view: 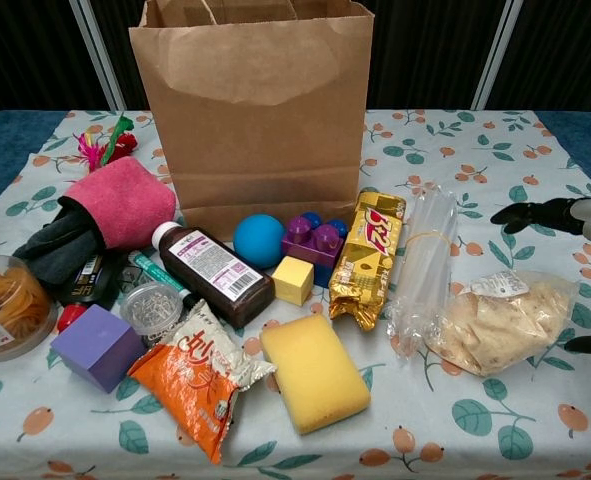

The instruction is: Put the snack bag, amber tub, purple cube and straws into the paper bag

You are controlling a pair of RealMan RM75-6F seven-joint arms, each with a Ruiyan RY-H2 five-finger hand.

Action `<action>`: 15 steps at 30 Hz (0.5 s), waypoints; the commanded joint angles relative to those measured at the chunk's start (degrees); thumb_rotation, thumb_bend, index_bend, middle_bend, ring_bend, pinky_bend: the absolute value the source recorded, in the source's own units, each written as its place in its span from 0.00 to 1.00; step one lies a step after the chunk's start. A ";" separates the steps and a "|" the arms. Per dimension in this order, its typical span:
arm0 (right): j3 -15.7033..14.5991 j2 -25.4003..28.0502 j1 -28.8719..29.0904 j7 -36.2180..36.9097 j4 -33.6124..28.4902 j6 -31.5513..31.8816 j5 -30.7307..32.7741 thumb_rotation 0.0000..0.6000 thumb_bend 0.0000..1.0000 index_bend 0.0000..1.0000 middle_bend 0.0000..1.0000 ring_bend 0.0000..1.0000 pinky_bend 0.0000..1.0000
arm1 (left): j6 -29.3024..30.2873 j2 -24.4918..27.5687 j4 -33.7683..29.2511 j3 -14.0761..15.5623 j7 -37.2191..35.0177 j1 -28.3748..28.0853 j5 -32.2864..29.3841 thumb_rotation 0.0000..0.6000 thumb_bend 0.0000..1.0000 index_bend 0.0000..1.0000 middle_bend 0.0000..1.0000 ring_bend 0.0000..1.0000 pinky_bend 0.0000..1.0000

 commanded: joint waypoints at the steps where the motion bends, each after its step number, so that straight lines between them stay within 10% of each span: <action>1: 0.26 -0.97 -0.23 -0.69 0.62 -0.14 0.94 1.00 0.01 0.09 0.12 0.00 0.02 | 0.23 0.05 0.02 -0.04 0.05 0.06 0.05 1.00 0.10 0.18 0.19 0.13 0.21; 15: 1.95 -9.60 1.09 -4.88 5.89 -2.21 5.70 1.00 0.05 0.21 0.22 0.09 0.08 | 1.27 -0.32 2.13 -0.32 -0.62 0.93 -0.72 1.00 0.10 0.18 0.19 0.13 0.21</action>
